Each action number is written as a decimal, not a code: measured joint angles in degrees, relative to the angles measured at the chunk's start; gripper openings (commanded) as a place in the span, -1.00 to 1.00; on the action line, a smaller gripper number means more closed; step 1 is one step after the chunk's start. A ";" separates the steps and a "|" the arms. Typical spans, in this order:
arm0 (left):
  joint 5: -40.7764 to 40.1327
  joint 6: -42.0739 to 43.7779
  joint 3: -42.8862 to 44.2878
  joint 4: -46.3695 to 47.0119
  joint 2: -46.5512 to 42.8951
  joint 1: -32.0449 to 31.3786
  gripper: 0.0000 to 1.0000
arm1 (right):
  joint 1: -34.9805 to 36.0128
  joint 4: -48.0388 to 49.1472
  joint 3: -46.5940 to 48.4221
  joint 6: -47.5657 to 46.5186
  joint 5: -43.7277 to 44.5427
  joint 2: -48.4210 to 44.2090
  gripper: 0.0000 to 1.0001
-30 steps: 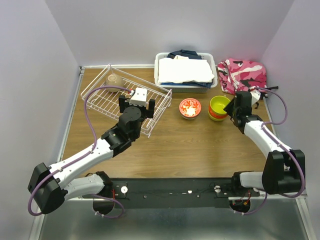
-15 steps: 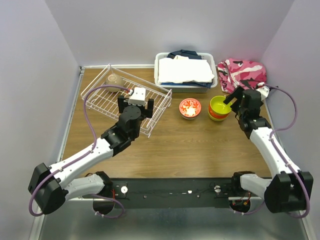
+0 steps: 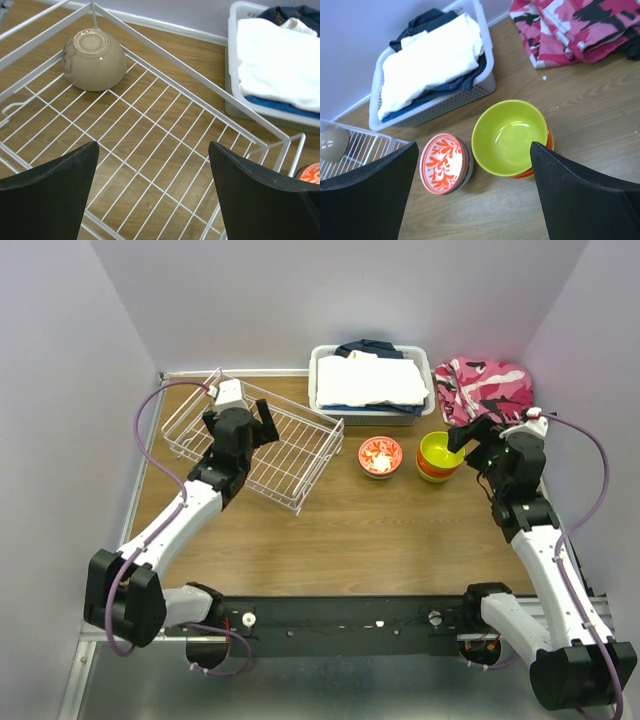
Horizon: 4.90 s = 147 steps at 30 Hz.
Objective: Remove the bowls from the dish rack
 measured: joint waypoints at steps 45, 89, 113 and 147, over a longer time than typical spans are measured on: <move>8.09 -49.75 14.99 12.00 38.27 24.90 0.98 | 11.98 3.45 -9.09 -8.04 -1.77 -7.54 1.00; 10.10 -53.29 15.21 15.80 41.05 26.80 -0.11 | 12.09 5.11 -9.90 -8.63 -1.81 -6.69 1.00; 10.32 -35.63 13.33 6.54 31.36 26.82 -0.41 | 12.46 5.51 -9.90 -8.63 -3.17 -7.17 1.00; 3.26 31.15 10.56 2.45 7.02 -3.41 -0.40 | 12.46 -12.20 8.35 -5.38 -17.97 11.06 1.00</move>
